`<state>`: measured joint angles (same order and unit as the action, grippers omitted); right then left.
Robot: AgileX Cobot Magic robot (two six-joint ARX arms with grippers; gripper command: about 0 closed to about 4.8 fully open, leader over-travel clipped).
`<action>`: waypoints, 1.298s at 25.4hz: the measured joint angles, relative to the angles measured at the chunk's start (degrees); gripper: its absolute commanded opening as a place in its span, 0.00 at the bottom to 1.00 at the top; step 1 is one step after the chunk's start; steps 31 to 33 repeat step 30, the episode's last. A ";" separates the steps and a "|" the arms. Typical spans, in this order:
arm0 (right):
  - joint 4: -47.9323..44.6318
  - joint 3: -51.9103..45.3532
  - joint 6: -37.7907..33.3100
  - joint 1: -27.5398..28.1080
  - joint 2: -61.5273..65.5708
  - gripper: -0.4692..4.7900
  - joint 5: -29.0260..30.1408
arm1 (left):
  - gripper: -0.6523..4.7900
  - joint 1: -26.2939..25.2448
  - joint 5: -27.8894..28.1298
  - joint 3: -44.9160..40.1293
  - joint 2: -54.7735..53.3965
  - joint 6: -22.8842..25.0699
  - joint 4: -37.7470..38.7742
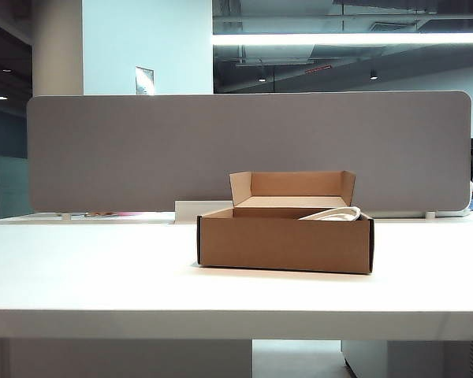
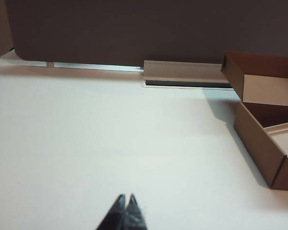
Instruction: Pick up the lid and place it into the paper box.
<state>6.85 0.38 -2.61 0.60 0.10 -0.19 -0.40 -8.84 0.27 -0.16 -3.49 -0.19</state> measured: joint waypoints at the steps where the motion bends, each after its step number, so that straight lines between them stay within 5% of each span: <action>1: 0.00 0.00 0.44 0.00 0.00 0.09 0.02 | 0.11 0.00 0.00 0.00 0.00 0.00 0.00; 33: 0.09 0.00 1.16 -0.11 0.00 0.09 0.09 | 0.11 0.00 0.00 0.00 -0.02 0.00 0.02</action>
